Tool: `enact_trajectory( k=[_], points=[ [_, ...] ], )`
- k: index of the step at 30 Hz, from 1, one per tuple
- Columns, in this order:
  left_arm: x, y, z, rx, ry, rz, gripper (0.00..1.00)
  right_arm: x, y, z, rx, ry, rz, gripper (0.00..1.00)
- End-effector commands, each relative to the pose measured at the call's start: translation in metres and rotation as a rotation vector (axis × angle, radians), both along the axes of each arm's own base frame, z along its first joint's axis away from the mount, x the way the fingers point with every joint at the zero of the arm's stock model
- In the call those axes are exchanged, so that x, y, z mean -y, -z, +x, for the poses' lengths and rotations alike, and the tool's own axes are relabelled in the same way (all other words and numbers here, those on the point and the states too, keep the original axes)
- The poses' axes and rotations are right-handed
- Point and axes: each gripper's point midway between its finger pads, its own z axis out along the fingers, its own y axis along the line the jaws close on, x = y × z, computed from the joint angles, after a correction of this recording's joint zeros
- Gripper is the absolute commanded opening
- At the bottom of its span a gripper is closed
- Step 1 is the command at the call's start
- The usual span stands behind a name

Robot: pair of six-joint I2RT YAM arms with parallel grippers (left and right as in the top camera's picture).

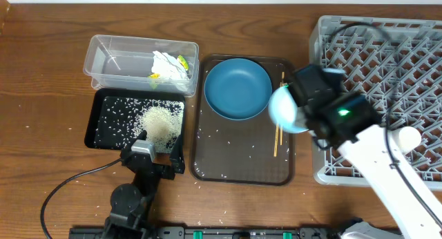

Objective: Sort waste into correct bins and load items into the dishwasher rack
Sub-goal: 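Carry the white bowl right and set it in the grey rack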

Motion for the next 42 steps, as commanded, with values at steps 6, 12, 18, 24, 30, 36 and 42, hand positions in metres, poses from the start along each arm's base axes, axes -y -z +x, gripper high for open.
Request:
enact_trajectory(
  k=[6, 12, 18, 24, 30, 36, 42],
  points=[
    [-0.002, 0.017, 0.001, -0.037, -0.009, 0.021, 0.97, 0.158, -0.069, 0.008, 0.302, 0.550, -0.427, 0.01],
    [-0.002, 0.017, 0.001, -0.038, -0.009, 0.021, 0.97, 0.204, -0.076, 0.021, 0.295, 0.641, -0.571, 0.01],
    [-0.002, 0.017, 0.001, -0.038, -0.009, 0.021, 0.97, 0.228, -0.071, 0.053, 0.211, 0.591, -0.733, 0.01],
    [-0.002, 0.017, 0.001, -0.038, -0.009, 0.021, 0.97, 0.233, -0.052, 0.097, 0.070, 0.474, -0.918, 0.01],
    [-0.002, 0.017, 0.001, -0.038, -0.009, 0.021, 0.97, 0.232, -0.014, 0.120, -0.091, 0.379, -1.024, 0.01],
    [-0.002, 0.017, 0.001, -0.038, -0.009, 0.021, 0.97, 0.212, 0.019, 0.135, -0.149, 0.284, -1.041, 0.10],
    [-0.002, 0.017, 0.001, -0.038, -0.009, 0.021, 0.97, 0.175, 0.042, 0.158, -0.160, 0.046, -0.938, 0.62]
  ],
)
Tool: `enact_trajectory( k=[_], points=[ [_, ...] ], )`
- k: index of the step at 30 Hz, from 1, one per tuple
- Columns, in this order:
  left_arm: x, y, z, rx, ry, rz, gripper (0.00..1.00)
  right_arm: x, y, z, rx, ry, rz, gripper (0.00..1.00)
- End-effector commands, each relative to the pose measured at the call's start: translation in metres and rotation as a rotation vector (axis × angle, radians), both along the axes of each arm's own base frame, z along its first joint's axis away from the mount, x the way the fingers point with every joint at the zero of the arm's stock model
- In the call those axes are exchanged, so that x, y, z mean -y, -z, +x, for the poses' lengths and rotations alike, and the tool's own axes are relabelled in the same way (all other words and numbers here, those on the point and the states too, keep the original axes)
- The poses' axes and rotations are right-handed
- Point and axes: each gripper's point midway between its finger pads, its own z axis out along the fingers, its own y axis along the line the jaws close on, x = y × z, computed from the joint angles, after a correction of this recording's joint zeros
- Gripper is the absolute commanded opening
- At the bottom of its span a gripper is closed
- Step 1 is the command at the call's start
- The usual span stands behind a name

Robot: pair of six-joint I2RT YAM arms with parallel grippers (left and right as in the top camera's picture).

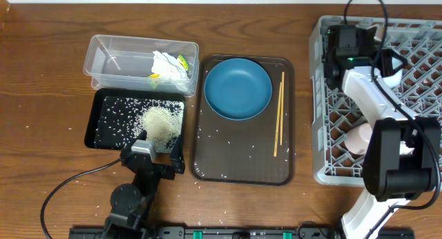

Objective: Sort waste into correct bins and load items into the dishwasher rack
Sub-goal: 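Carry the white bowl right and set it in the grey rack, then grasp the blue plate on the brown tray with the right gripper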

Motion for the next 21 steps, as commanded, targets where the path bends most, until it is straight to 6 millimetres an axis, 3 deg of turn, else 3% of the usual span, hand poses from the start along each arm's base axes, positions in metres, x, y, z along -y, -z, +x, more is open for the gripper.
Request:
enact_trajectory(
  k=[1, 5, 8, 11, 12, 13, 16, 18, 21],
  points=[
    [-0.002, 0.017, 0.001, -0.038, -0.010, 0.020, 0.97, -0.023, -0.001, 0.011, -0.028, -0.098, 0.049, 0.66],
    [-0.002, 0.017, 0.001, -0.038, -0.010, 0.020, 0.97, -0.050, -0.011, 0.015, -0.008, -0.192, 0.112, 0.79],
    [-0.002, 0.017, 0.001, -0.038, -0.009, 0.021, 0.97, -0.090, -0.020, 0.018, 0.013, -0.342, 0.244, 0.85],
    [-0.002, 0.017, 0.001, -0.038, -0.009, 0.020, 0.97, -0.146, -0.025, 0.012, 0.061, -0.500, 0.477, 0.89],
    [-0.002, 0.017, 0.001, -0.038, -0.010, 0.021, 0.97, -0.178, -0.024, 0.003, 0.067, -0.571, 0.624, 0.88],
    [-0.002, 0.017, 0.001, -0.038, -0.010, 0.021, 0.97, -0.198, -0.021, -0.003, 0.065, -0.606, 0.719, 0.88],
    [-0.002, 0.017, 0.001, -0.038, -0.009, 0.021, 0.97, -0.283, -0.009, -0.031, 0.005, -0.723, 1.136, 0.76],
    [-0.002, 0.017, 0.001, -0.038, -0.009, 0.020, 0.97, -0.312, 0.001, -0.044, -0.022, -0.685, 1.305, 0.71],
    [-0.002, 0.017, 0.001, -0.038, -0.010, 0.021, 0.97, -0.322, 0.033, -0.053, 0.019, -0.410, 1.438, 0.62]
  ],
)
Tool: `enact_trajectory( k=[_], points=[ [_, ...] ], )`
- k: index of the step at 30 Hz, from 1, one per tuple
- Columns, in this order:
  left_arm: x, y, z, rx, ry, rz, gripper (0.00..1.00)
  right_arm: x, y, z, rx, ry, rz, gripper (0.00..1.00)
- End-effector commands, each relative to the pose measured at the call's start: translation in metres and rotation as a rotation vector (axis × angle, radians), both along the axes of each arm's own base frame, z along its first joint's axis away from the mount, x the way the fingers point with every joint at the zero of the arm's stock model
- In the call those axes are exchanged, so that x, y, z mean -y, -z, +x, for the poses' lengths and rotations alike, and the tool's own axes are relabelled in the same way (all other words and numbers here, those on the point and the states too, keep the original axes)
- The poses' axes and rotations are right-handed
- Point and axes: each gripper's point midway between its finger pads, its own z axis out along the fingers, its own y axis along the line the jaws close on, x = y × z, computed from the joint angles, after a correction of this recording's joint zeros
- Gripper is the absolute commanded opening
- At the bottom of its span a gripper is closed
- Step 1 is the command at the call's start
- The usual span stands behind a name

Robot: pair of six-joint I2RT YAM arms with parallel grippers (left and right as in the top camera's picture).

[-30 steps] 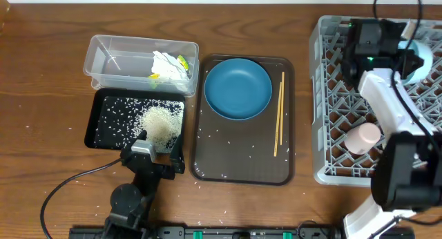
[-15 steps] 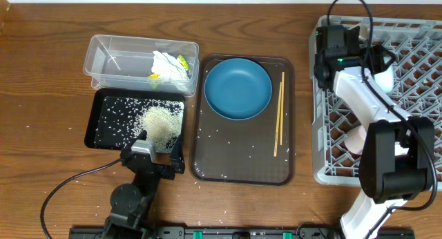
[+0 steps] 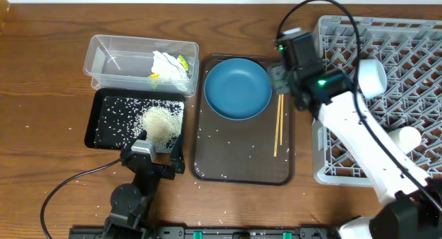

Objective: Sort waste into correct bins and load items into the dishwasher rack
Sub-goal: 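Grasp the blue plate on the brown tray with the right gripper, then lift the blue plate and stand it in the grey rack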

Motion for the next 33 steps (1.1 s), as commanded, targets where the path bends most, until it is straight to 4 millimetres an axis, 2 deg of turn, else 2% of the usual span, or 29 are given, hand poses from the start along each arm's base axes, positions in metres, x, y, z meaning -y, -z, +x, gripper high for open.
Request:
enact_trajectory(
  k=[1, 3, 5, 9, 12, 13, 14, 16, 19, 22, 25, 28, 30, 33],
  points=[
    [-0.002, 0.017, 0.001, -0.037, -0.010, 0.021, 0.97, -0.037, 0.049, -0.020, -0.256, 0.204, 0.294, 0.59],
    [-0.002, 0.017, 0.001, -0.038, -0.010, 0.021, 0.97, -0.038, 0.080, -0.020, -0.329, 0.299, 0.299, 0.59],
    [-0.002, 0.017, 0.001, -0.038, -0.010, 0.020, 0.97, -0.034, 0.103, -0.020, -0.381, 0.377, 0.300, 0.57],
    [-0.002, 0.017, 0.001, -0.038, -0.010, 0.020, 0.97, -0.030, 0.145, -0.025, -0.499, 0.454, 0.302, 0.47],
    [-0.002, 0.017, 0.001, -0.038, -0.009, 0.020, 0.97, -0.026, 0.159, -0.029, -0.543, 0.471, 0.290, 0.26],
    [-0.002, 0.017, 0.001, -0.038, -0.010, 0.021, 0.97, -0.024, 0.160, -0.030, -0.545, 0.476, 0.284, 0.10],
    [-0.002, 0.017, 0.001, -0.038, -0.009, 0.021, 0.97, -0.020, 0.160, -0.028, -0.535, 0.485, 0.271, 0.01],
    [-0.002, 0.017, 0.001, -0.038, -0.010, 0.020, 0.97, -0.015, 0.152, -0.024, -0.498, 0.477, 0.256, 0.01],
    [-0.002, 0.017, 0.001, -0.038, -0.009, 0.021, 0.97, -0.003, 0.124, -0.017, -0.409, 0.463, 0.228, 0.01],
    [-0.002, 0.017, 0.001, -0.038, -0.010, 0.020, 0.97, 0.021, 0.083, -0.012, -0.277, 0.481, 0.169, 0.01],
    [-0.002, 0.017, 0.001, -0.038, -0.009, 0.020, 0.97, 0.063, 0.023, -0.008, -0.065, 0.507, 0.030, 0.01],
    [-0.002, 0.017, 0.001, -0.038, -0.010, 0.021, 0.97, 0.115, -0.045, -0.013, 0.174, 0.578, -0.183, 0.01],
    [-0.002, 0.017, 0.001, -0.038, -0.010, 0.021, 0.97, 0.156, -0.095, -0.027, 0.330, 0.677, -0.369, 0.01],
    [-0.002, 0.017, 0.001, -0.038, -0.010, 0.021, 0.97, 0.207, -0.155, -0.058, 0.496, 0.882, -0.598, 0.01]
  ],
)
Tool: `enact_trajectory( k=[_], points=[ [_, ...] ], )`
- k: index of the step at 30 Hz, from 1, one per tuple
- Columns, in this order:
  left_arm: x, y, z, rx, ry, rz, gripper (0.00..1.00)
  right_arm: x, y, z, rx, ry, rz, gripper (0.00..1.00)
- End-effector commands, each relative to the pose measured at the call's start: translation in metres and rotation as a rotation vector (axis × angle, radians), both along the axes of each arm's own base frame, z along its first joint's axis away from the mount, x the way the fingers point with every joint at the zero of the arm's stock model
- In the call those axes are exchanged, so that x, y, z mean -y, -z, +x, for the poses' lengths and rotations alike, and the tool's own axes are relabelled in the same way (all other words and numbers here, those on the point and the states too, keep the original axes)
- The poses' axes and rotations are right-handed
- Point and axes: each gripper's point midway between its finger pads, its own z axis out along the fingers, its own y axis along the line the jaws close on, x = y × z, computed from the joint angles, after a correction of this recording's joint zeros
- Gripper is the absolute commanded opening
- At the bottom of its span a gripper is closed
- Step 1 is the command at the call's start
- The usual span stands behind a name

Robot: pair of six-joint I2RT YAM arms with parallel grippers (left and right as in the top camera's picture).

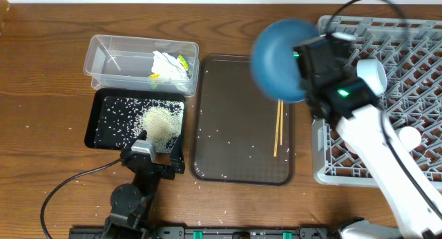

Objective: Sort waste into correct bins and load items into the dishwasher rack
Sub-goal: 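Lift the blue plate and stand it in the grey rack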

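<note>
A blue bowl (pixel 276 56) hangs in the air over the far right corner of the brown tray (pixel 235 128), tilted and blurred. My right gripper (pixel 304 59) is shut on its right rim, the fingers mostly hidden behind it. A pair of chopsticks (pixel 277 128) lies on the tray's right side. The grey dishwasher rack (pixel 387 39) stands at the right with two white cups (pixel 373 74) in it. My left gripper (pixel 148 156) rests at the front edge of the black tray (pixel 103 121); its jaws are unclear.
A clear bin (pixel 110 56) holding crumpled wrappers (pixel 169 65) stands at the back left. The black tray in front of it holds a heap of rice (pixel 160 121). Loose grains dot the brown tray and the table near its front edge.
The blue bowl was lying on the tray with my right gripper at its right rim. Now it is off the tray, held up and further right, close to the rack.
My right gripper first held a pale cup between tray and rack. Then the arm reached over the rack's far left corner. After that a white cup stood in the rack and the gripper was at the bowl's rim. Now the bowl is lifted. The left arm stayed still.
</note>
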Motion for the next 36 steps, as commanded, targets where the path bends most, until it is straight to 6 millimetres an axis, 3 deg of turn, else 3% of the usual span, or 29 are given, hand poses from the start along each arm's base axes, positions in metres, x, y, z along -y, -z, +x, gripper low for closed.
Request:
enact_trajectory(
  k=[1, 3, 7, 12, 18, 25, 31, 33, 36],
  points=[
    [-0.002, 0.017, 0.001, -0.038, -0.010, 0.021, 0.97, 0.092, -0.087, -0.045, 0.138, 0.410, -0.469, 0.01],
    [-0.002, 0.017, 0.001, -0.038, -0.009, 0.020, 0.97, 0.116, -0.107, -0.059, 0.132, 0.537, -0.574, 0.01],
    [-0.002, 0.017, 0.001, -0.038, -0.009, 0.020, 0.97, 0.160, -0.108, -0.057, -0.007, 0.623, -0.649, 0.01],
    [-0.002, 0.017, 0.001, -0.038, -0.010, 0.020, 0.97, 0.202, -0.093, -0.047, -0.115, 0.677, -0.669, 0.01],
    [-0.002, 0.017, 0.001, -0.038, -0.010, 0.020, 0.97, 0.225, -0.059, -0.023, -0.283, 0.638, -0.718, 0.01],
    [-0.002, 0.017, 0.001, -0.038, -0.009, 0.021, 0.97, 0.236, -0.014, 0.010, -0.511, 0.551, -0.817, 0.01],
    [-0.002, 0.017, 0.001, -0.038, -0.010, 0.021, 0.97, 0.227, 0.029, 0.032, -0.648, 0.453, -0.868, 0.04],
    [-0.002, 0.017, 0.001, -0.038, -0.010, 0.021, 0.97, 0.218, 0.034, 0.039, -0.633, 0.415, -0.865, 0.12],
    [-0.002, 0.017, 0.001, -0.038, -0.009, 0.021, 0.97, 0.200, 0.033, 0.052, -0.580, 0.344, -0.849, 0.48]
  ],
)
